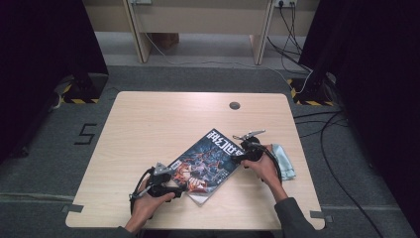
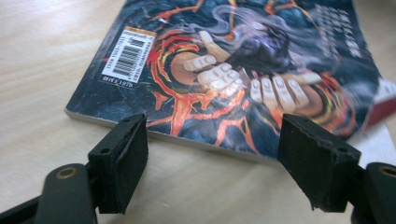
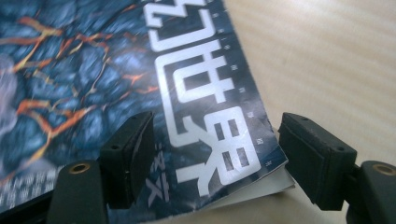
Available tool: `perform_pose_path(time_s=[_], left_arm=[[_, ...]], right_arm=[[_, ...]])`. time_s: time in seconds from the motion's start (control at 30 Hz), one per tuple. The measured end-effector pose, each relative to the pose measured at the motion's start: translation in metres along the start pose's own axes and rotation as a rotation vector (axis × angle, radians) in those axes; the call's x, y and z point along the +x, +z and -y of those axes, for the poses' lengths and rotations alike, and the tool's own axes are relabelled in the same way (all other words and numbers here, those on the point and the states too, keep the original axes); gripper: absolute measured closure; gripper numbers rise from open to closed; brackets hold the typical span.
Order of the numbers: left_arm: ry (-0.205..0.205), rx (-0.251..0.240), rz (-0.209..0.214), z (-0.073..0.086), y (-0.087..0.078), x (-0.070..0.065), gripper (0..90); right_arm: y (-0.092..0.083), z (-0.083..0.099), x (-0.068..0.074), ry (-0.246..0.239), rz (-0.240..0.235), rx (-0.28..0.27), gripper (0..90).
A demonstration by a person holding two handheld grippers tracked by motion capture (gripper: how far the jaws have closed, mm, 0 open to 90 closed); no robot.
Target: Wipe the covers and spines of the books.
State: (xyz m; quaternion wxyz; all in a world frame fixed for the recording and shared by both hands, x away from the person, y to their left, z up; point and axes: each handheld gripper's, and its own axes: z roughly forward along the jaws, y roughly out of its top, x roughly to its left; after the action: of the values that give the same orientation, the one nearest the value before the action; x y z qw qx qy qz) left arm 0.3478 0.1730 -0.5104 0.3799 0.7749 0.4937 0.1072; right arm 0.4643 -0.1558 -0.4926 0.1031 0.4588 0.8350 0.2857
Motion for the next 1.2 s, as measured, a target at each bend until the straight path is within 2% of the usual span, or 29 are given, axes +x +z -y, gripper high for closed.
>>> perform_pose_path(time_s=[0.1, 0.2, 0.37, 0.5, 0.53, 0.6, 0.7, 0.83, 0.9, 1.03, 1.13, 1.2], left_arm=[[-0.024, -0.013, -0.012, -0.004, 0.003, 0.007, 22.4], [-0.026, -0.006, -0.027, -0.008, 0.005, 0.011, 21.7], [-0.004, 0.003, -0.070, -0.020, 0.015, 0.017, 20.7], [0.017, 0.010, -0.084, -0.028, 0.023, 0.020, 19.3], [0.017, 0.017, -0.080, -0.030, 0.023, 0.022, 18.9], [0.019, 0.019, -0.078, -0.030, 0.023, 0.022, 19.7], [0.020, 0.025, -0.070, -0.026, 0.019, 0.020, 21.1], [0.042, 0.040, -0.048, -0.015, 0.009, 0.010, 22.1], [0.070, 0.058, -0.033, -0.009, 0.002, 0.002, 22.4], [0.077, 0.065, -0.010, 0.002, -0.006, -0.007, 24.2], [0.095, 0.067, -0.002, 0.006, -0.010, -0.011, 25.2], [0.089, 0.074, 0.007, 0.006, -0.009, -0.010, 25.1]], right_arm=[[-0.010, 0.013, 0.007, -0.011, -0.012, 0.022, 28.5], [-0.021, 0.029, 0.016, -0.018, -0.037, 0.034, 28.5], [-0.038, 0.057, 0.029, -0.015, -0.098, 0.043, 28.8], [-0.046, 0.070, 0.038, -0.061, -0.137, 0.057, 28.6], [-0.047, 0.070, 0.038, -0.062, -0.147, 0.064, 29.2], [-0.047, 0.068, 0.032, -0.035, -0.162, 0.045, 35.7], [-0.042, 0.062, 0.022, 0.022, -0.193, 0.017, 35.5], [-0.035, 0.048, 0.015, 0.020, -0.152, -0.011, 34.4], [-0.027, 0.040, 0.013, 0.038, -0.145, -0.018, 34.3], [-0.016, 0.030, 0.015, 0.016, -0.099, -0.016, 33.7], [-0.013, 0.026, 0.018, 0.019, -0.106, -0.017, 33.9], [-0.014, 0.027, 0.023, 0.004, -0.092, -0.005, 32.0]])
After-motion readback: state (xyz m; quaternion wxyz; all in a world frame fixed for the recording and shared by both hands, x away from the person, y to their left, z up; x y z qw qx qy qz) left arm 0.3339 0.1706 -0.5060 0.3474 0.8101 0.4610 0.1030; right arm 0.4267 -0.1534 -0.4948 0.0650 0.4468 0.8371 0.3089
